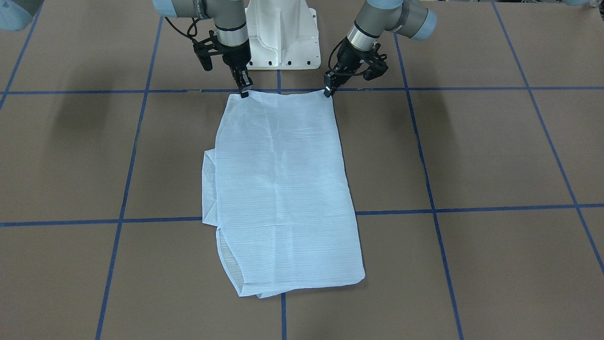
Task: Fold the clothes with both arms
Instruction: 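Move the left gripper down to the other near shirt corner, then grasp both near shirt corners with both grippers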
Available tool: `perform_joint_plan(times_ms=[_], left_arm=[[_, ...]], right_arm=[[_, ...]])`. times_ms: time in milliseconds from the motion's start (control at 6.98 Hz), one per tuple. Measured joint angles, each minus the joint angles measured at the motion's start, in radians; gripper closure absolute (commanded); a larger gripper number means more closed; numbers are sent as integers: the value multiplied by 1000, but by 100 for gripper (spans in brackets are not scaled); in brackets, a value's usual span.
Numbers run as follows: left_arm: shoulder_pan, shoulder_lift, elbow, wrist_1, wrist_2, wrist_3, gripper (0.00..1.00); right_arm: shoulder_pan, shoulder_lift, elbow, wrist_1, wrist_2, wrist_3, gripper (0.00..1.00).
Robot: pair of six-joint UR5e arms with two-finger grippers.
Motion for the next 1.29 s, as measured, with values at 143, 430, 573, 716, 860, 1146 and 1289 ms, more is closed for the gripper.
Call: perform_joint_plan(times_ms=[143,430,573,716,860,1146,1289], left_arm=[[0,0,-7,0,0,-1,100],[7,5,-39,2,9,-17,100],[31,14,-69,8,21,-31,100],[58,27,-117,34,37,-50,100],[74,39,-199,98,45,-68,100],[74,44,-337,208,41,-80,100],[54,37,-369,225,27,-69,100]], right_arm=[[0,0,1,0,0,0,100],[-15,-1,22,-3,-4,4,100],[-38,-6,56,-10,-10,11,100],[-72,-18,110,-29,-24,17,100],[-104,-30,184,-85,-47,20,100],[-101,-31,288,-208,-68,21,100],[-64,-28,301,-231,-67,18,100]])
